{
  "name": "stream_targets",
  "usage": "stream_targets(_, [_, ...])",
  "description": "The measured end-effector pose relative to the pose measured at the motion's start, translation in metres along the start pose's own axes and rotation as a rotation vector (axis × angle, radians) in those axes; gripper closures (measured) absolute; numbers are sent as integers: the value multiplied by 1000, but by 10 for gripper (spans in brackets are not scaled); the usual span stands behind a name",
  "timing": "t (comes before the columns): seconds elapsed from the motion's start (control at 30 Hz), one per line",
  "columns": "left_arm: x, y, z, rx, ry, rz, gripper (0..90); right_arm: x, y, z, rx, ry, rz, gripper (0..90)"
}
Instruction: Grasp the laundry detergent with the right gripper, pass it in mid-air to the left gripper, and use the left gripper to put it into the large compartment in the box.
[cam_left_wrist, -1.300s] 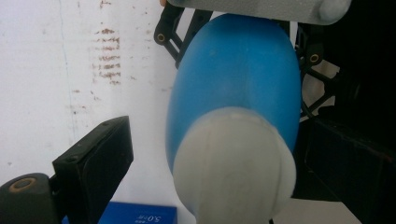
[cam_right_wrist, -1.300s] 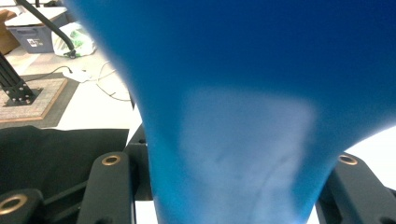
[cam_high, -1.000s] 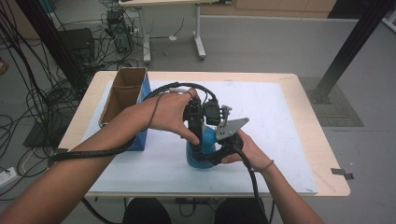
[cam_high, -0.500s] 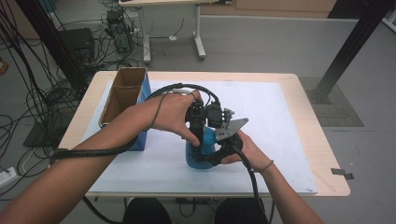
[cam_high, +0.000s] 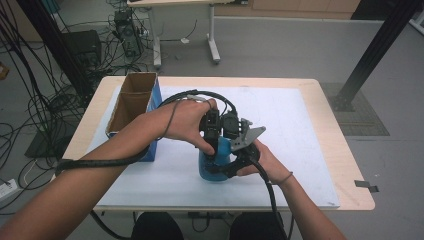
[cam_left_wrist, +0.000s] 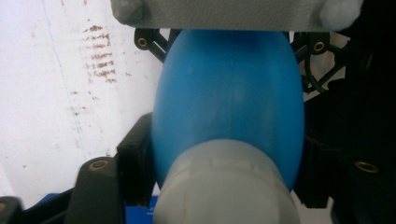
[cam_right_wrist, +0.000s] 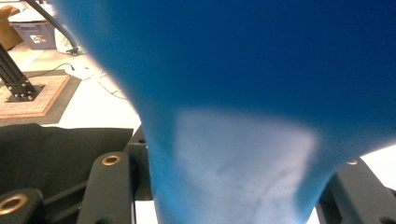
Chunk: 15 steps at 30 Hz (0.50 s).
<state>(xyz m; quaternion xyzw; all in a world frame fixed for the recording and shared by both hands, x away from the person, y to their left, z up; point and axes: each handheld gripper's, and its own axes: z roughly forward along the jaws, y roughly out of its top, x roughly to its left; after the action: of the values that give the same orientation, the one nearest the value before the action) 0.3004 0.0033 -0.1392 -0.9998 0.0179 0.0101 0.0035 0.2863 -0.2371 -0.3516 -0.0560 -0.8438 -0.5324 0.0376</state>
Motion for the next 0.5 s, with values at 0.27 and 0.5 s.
stream_targets(0.27, [-2,1,0,2,9,2,376,0,-1,0,-3,-1,0,430])
stream_targets(0.5, [-2,0,-1,-4,12,-11,377,-1,-1,-1,-9,-3,2,430])
